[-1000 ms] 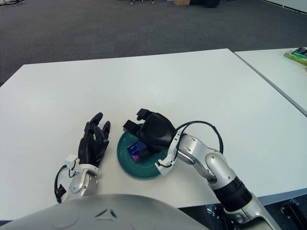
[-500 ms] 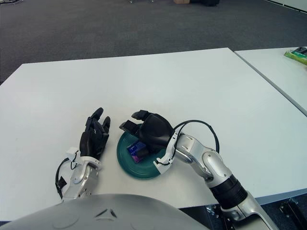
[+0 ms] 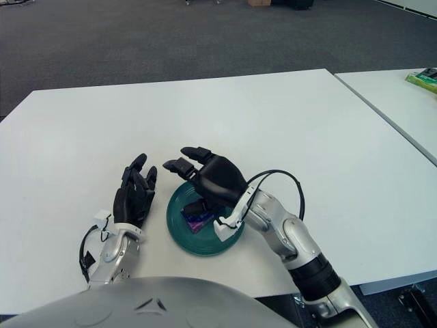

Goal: Put the gum into the plate.

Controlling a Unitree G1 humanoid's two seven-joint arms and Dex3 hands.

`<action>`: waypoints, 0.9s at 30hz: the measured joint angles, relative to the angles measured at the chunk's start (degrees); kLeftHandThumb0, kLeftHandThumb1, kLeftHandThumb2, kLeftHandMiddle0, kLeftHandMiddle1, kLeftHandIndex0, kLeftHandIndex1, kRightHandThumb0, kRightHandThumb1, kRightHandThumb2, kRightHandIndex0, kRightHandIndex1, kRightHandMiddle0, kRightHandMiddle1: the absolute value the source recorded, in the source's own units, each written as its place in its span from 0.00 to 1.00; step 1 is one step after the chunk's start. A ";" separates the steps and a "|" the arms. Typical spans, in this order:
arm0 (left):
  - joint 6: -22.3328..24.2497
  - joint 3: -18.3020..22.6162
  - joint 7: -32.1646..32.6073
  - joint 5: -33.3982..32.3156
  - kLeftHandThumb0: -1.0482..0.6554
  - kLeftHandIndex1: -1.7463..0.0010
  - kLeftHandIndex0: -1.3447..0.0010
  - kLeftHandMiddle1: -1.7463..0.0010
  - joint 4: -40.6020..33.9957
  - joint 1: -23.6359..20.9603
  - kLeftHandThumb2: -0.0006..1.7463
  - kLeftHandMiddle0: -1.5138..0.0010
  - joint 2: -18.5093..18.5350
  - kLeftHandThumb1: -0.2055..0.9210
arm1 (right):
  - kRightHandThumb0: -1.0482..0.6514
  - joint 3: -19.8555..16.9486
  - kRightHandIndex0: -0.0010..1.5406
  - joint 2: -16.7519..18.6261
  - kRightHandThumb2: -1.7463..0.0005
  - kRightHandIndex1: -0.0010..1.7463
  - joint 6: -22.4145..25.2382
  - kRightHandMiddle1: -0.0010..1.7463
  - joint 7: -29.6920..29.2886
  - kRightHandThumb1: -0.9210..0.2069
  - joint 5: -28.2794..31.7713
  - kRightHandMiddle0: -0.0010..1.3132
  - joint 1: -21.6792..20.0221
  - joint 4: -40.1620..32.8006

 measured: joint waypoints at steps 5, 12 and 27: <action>-0.02 0.02 0.02 1.07 0.24 0.56 0.99 0.99 0.00 0.02 0.52 0.76 0.02 1.00 | 0.05 -2.15 0.03 3.03 0.47 0.00 1.85 0.13 1.77 0.00 11.95 0.00 1.90 1.06; -0.45 0.11 0.05 3.12 0.22 0.55 0.97 0.99 -0.02 0.07 0.51 0.76 0.03 1.00 | 0.06 -7.09 0.04 8.77 0.48 0.00 3.74 0.11 2.69 0.00 28.23 0.00 1.65 6.67; -1.57 2.88 0.18 8.74 0.21 0.54 0.92 0.99 -0.55 1.35 0.51 0.75 -0.25 1.00 | 0.12 -14.77 0.12 17.55 0.50 0.01 7.00 0.26 -5.99 0.00 38.29 0.00 8.29 4.97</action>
